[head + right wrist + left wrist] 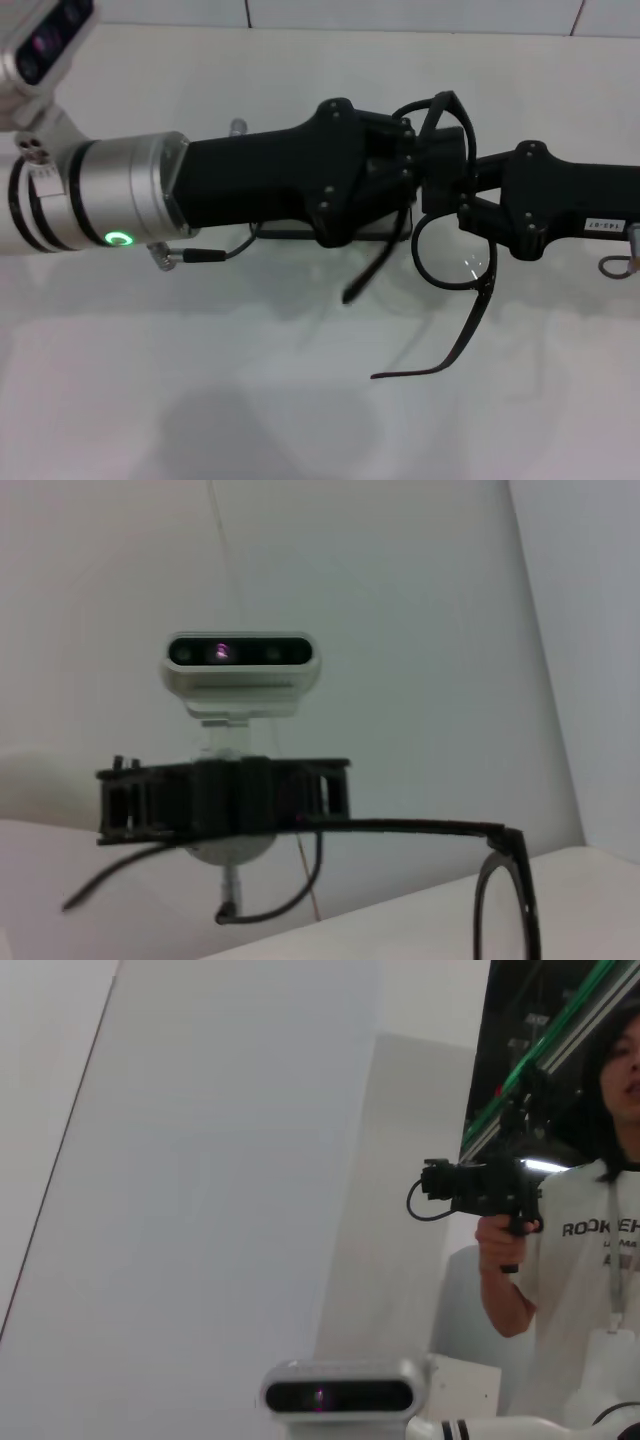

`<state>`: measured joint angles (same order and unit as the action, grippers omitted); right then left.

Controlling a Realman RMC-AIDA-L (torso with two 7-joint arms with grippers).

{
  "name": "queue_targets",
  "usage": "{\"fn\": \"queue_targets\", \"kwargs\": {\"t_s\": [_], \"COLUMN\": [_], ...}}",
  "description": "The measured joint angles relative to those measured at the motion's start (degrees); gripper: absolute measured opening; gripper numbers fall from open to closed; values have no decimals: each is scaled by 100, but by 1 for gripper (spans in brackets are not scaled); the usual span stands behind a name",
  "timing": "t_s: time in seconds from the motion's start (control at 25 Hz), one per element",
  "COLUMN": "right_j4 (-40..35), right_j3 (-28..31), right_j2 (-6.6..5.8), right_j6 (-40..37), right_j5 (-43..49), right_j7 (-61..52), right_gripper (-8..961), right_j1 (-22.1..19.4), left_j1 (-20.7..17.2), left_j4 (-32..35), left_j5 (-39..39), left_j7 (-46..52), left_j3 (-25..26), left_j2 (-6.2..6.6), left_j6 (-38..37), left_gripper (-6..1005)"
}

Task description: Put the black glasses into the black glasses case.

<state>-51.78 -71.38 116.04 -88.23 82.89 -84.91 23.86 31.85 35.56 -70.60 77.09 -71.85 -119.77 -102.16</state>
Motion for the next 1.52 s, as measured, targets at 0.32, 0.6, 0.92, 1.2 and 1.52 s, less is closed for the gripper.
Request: {"fn": "queue_targets", "kwargs": {"t_s": [0.32, 0.6, 0.92, 1.2, 1.52], "right_j4": [30, 34, 57, 77, 140], "right_j3": [-159, -159, -207, -209, -210], "right_j2": [-4, 4, 6, 6, 6], "right_j6": [-71, -144, -332, -435, -460], "right_j5": [-207, -263, -516, -522, -578], "right_j7": [80, 83, 216, 220, 224], "right_gripper": [114, 115, 115, 115, 116], "right_j1": [60, 60, 49, 55, 45], "left_j1": [60, 68, 96, 66, 71], "left_j4": [-177, -417, -590, -612, -612], "left_j5": [-90, -59, -50, -45, -39], "left_j7": [-190, -442, -623, -692, -694], "left_j3": [-4, -4, -4, -3, -4], "left_j2": [-12, -16, -38, -52, -55], "left_j6": [68, 84, 94, 96, 88], "left_gripper": [56, 56, 56, 56, 56]}}
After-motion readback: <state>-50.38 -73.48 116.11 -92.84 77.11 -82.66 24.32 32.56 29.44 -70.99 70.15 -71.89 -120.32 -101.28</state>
